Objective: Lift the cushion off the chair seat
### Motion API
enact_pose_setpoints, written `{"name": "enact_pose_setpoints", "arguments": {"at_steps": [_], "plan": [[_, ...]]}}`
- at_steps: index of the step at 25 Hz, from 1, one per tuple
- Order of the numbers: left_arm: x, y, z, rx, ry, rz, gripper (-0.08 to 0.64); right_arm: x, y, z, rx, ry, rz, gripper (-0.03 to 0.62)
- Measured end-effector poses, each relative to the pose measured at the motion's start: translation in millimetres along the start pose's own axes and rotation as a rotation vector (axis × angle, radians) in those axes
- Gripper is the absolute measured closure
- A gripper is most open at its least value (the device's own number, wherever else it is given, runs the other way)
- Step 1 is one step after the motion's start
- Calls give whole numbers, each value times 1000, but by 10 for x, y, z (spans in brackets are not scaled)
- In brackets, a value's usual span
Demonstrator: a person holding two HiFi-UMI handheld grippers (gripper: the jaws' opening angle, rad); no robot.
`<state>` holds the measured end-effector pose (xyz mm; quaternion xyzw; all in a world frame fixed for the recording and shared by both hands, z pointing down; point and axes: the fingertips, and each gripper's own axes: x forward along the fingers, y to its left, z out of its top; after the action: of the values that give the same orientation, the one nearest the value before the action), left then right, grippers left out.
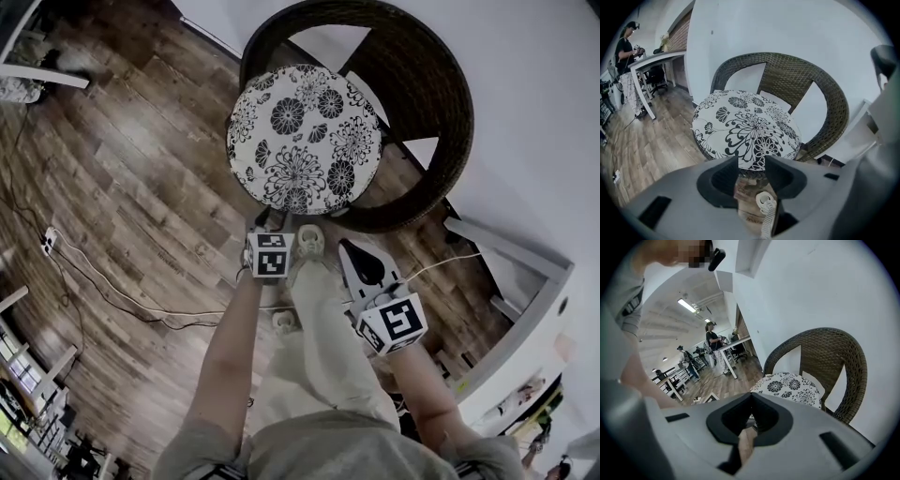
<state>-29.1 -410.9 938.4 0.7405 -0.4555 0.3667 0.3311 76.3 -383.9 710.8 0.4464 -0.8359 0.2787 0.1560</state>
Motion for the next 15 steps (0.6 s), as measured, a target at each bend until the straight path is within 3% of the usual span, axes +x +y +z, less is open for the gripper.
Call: {"name": "enact_pose_setpoints", "arguments": {"at_steps": [5,15], "plan": [[194,67,-107,40,55,29,394,84,-33,-64,16,12,10,598],[310,75,-150,85,68,36,416,94,-32,-107,34,16,3,597]]}}
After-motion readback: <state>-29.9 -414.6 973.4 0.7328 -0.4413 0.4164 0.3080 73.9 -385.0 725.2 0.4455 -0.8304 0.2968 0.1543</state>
